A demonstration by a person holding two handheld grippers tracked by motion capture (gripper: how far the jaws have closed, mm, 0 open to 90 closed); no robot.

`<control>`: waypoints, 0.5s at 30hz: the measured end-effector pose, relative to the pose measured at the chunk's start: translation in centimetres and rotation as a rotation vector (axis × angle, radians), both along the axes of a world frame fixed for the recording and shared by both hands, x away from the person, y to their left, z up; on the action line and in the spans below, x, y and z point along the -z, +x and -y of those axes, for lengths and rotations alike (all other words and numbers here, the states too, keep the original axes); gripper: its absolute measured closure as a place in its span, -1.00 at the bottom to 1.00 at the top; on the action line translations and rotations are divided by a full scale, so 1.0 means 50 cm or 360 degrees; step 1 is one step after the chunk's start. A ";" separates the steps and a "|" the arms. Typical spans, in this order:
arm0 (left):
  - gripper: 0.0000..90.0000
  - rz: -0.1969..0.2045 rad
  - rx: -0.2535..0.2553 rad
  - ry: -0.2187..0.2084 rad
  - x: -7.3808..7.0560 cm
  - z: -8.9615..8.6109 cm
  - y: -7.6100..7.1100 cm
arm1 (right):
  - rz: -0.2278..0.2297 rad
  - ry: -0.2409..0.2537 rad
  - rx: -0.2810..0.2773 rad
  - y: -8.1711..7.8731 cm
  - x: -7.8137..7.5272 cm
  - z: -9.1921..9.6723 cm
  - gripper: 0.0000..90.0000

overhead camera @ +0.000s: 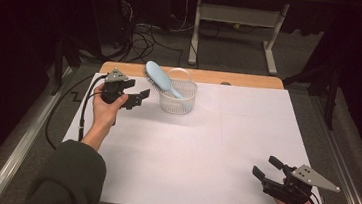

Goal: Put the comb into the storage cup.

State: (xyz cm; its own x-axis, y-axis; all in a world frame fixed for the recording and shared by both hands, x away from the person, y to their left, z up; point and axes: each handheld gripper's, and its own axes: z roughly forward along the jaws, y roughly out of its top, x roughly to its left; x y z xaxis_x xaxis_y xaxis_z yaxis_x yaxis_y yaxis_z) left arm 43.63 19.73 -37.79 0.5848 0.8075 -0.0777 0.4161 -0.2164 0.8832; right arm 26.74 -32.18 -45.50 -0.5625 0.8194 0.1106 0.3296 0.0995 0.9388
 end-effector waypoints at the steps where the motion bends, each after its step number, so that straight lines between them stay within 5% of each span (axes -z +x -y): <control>1: -0.36 0.0001 0.0002 0.0003 0.000 -0.001 -0.002 | 0.0000 0.0002 0.0003 -0.001 0.000 0.000 -0.41; 15: -0.37 0.0027 0.0013 0.0002 -0.010 -0.008 -0.019 | 0.0004 0.0007 0.0009 -0.002 -0.001 0.002 -0.41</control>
State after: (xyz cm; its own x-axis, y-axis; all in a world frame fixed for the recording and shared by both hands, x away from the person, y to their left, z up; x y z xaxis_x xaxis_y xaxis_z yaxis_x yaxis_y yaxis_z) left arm 42.70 20.11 -37.27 0.5928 0.8026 -0.0667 0.3991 -0.2208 0.8899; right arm 26.65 -32.26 -45.47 -0.5580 0.8221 0.1131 0.3281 0.0934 0.9400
